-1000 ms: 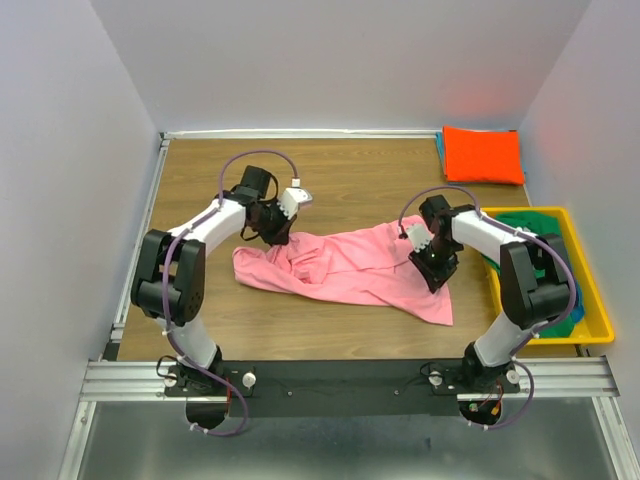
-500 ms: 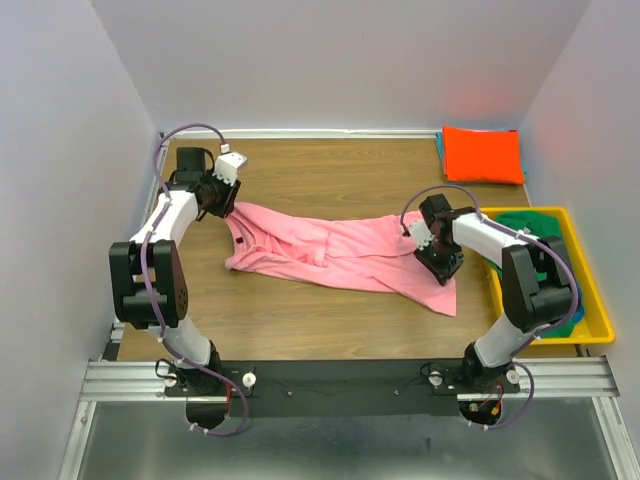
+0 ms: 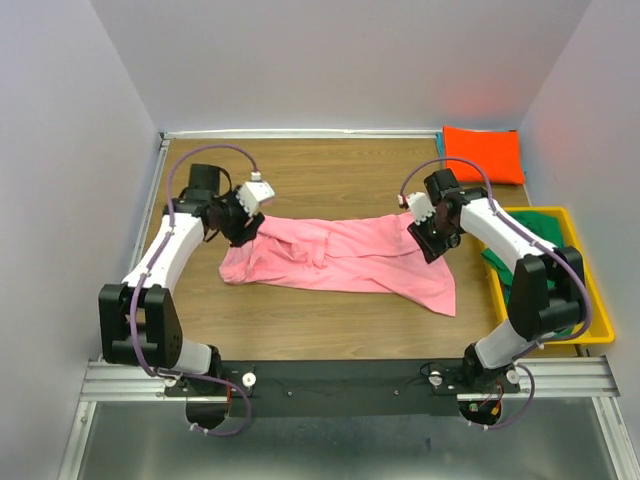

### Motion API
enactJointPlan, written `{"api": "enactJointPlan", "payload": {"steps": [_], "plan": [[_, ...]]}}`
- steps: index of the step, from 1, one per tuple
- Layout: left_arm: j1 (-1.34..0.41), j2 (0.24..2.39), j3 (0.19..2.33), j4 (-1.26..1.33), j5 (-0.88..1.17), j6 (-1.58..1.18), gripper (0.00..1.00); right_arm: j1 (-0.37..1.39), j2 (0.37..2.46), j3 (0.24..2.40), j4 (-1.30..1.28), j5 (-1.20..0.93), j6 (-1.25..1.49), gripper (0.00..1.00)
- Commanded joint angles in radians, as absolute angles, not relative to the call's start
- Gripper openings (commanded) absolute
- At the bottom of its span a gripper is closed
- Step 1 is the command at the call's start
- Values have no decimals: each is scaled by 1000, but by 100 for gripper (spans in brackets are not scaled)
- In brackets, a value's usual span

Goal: Fold and stack the t-shirts
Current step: Flatten the tshirt out

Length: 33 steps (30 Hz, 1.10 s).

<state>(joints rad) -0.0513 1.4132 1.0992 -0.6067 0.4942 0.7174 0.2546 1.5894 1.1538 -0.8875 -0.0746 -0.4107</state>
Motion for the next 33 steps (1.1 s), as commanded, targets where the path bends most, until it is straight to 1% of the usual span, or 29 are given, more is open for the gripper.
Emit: {"api": "enactJointPlan", "payload": {"steps": [1, 2, 4, 5, 8, 9, 13, 14, 15, 17, 21, 23, 25, 26, 29, 30, 33], "plan": [[-113, 1448, 1011, -712, 505, 808, 61, 255, 1641, 1155, -943, -115, -385, 40], [-124, 1448, 982, -712, 483, 821, 56, 255, 1646, 1149, -942, -117, -385, 40], [-129, 1440, 950, -713, 459, 856, 50, 255, 1663, 1146, -940, -117, -387, 39], [-130, 1439, 922, -725, 439, 871, 44, 255, 1669, 1144, -939, -115, -387, 39], [-130, 1419, 869, -753, 410, 923, 38, 253, 1689, 1131, -931, -123, -390, 39], [-130, 1405, 855, -756, 390, 934, 33, 258, 1693, 1124, -927, -126, -387, 38], [-130, 1388, 781, -758, 313, 972, 26, 268, 1707, 1111, -917, -147, -379, 38], [-130, 1388, 760, -762, 283, 980, 21, 275, 1703, 1112, -919, -158, -371, 38], [-123, 1387, 759, -775, 275, 992, 19, 275, 1697, 1114, -922, -173, -367, 38], [-115, 1371, 753, -794, 224, 1014, 12, 272, 1669, 1137, -934, -207, -345, 38], [-83, 1338, 726, -787, 118, 1087, 7, 243, 1635, 1207, -937, -201, -322, 38], [-54, 1347, 759, -808, 117, 1106, 7, 207, 1649, 1247, -937, -196, -313, 38], [-19, 1373, 810, -836, 156, 1117, 7, 154, 1689, 1308, -937, -189, -308, 38], [-9, 1382, 874, -866, 207, 1121, 9, 125, 1706, 1343, -937, -173, -302, 38], [-9, 1411, 1004, -897, 274, 1108, 21, 81, 1782, 1396, -933, -150, -276, 38], [-11, 1419, 1037, -911, 323, 1098, 29, 54, 1805, 1413, -934, -150, -256, 38], [-17, 1445, 1152, -919, 400, 1059, 37, 6, 1879, 1476, -934, -146, -226, 38]]}}
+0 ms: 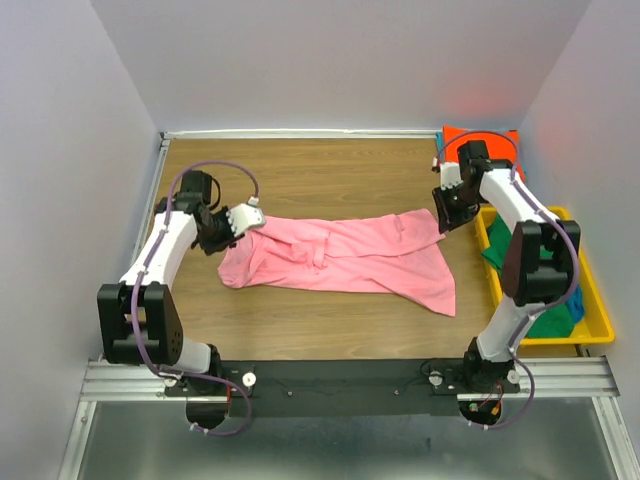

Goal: Fold and stack the t-shirts
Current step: Flatten the tshirt out

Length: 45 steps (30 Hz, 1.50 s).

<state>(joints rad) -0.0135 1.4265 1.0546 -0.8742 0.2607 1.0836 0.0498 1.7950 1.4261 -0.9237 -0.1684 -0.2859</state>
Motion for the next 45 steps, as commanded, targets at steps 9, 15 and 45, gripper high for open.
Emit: {"api": "enactJointPlan", "payload": {"steps": [9, 15, 45], "plan": [[-152, 1508, 1246, -790, 485, 879, 49, 5, 2042, 1554, -914, -137, -184, 38], [-230, 1532, 1249, -715, 488, 818, 50, -25, 2086, 1542, -881, -123, -167, 38], [-512, 1907, 1408, -528, 495, 678, 56, -25, 1990, 1399, -813, -247, -178, 0]]}}
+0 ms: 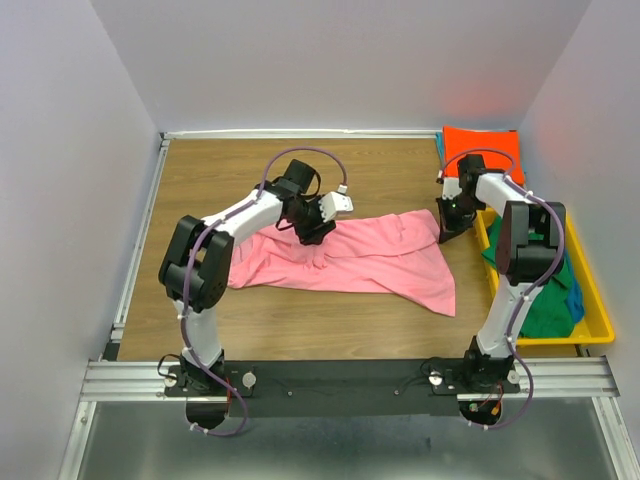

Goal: Fold and stack the t-shirts
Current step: Flatten the tshirt out

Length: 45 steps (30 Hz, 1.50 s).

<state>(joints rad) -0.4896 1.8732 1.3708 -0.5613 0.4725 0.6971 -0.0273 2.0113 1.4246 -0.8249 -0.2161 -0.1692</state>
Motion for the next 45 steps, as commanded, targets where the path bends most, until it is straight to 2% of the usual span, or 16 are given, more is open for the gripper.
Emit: {"api": "enactJointPlan", "payload": {"steps": [1, 3, 4, 5, 6, 8, 9, 11, 23, 34, 40, 45], "plan": [[-517, 1917, 1413, -526, 495, 677, 56, -25, 1988, 1397, -813, -248, -179, 1], [-534, 1945, 1427, -522, 495, 678, 55, -25, 1990, 1396, -813, -247, -181, 0], [-537, 1960, 1430, -520, 492, 677, 51, -25, 1987, 1397, -816, -244, -181, 0], [-541, 1968, 1434, -520, 486, 678, 46, -25, 1985, 1396, -815, -241, -183, 1], [-541, 1974, 1436, -519, 480, 678, 33, -25, 1986, 1397, -816, -238, -183, 1], [-538, 1964, 1433, -508, 460, 672, 21, -25, 1979, 1397, -816, -235, -186, 0], [-535, 1953, 1419, -497, 443, 672, 12, -25, 1977, 1394, -818, -230, -189, 1], [-523, 1911, 1402, -485, 430, 667, 1, -25, 1970, 1391, -816, -230, -190, 0], [-286, 1654, 1330, -451, 463, 635, 0, -25, 1913, 1391, -828, -232, -198, 0], [-176, 1577, 1319, -402, 462, 574, 0, -26, 1868, 1466, -835, -198, -189, 0], [-299, 1552, 1240, -494, 537, 666, 0, -26, 1871, 1451, -838, -201, -196, 0], [-524, 1500, 1068, -506, 512, 681, 0, -25, 1873, 1443, -844, -192, -204, 1]]}}
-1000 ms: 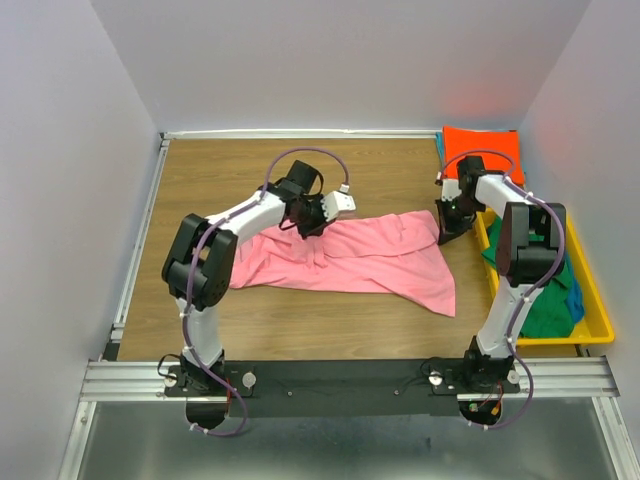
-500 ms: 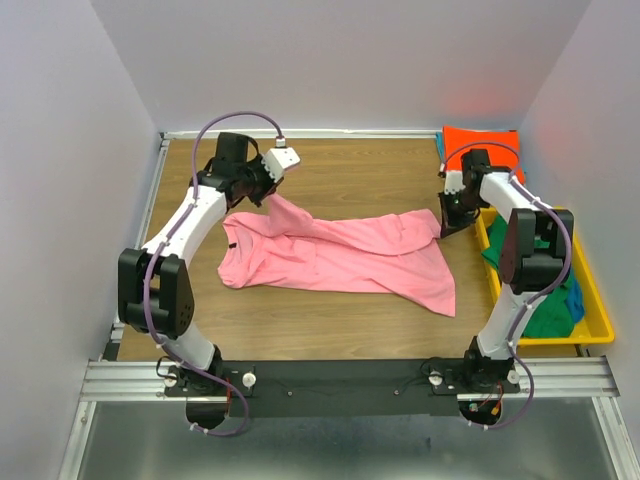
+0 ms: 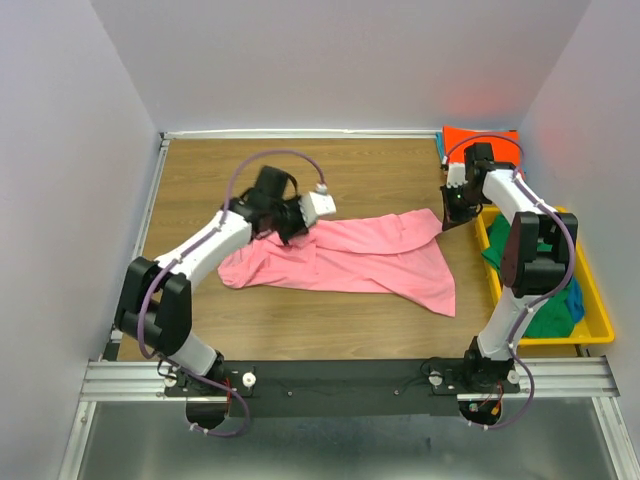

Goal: Fold and stack the t-shirts
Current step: Flatten the tshirt out

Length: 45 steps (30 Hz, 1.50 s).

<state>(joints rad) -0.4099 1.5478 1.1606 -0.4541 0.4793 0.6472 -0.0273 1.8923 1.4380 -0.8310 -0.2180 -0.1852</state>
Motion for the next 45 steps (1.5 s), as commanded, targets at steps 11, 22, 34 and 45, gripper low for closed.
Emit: {"api": "enactJointPlan", "payload": {"steps": [11, 22, 34, 45], "plan": [[-520, 1420, 1084, -713, 495, 876, 45, -25, 1891, 1453, -856, -199, -212, 0], [-498, 1683, 1301, -862, 568, 1100, 59, -25, 1916, 1459, -865, -201, -210, 1], [-546, 1916, 1500, -1025, 624, 1362, 60, -26, 1922, 1448, -874, -207, -213, 0], [-591, 1988, 1486, -1042, 586, 1361, 58, -25, 1928, 1442, -874, -206, -222, 1]]}}
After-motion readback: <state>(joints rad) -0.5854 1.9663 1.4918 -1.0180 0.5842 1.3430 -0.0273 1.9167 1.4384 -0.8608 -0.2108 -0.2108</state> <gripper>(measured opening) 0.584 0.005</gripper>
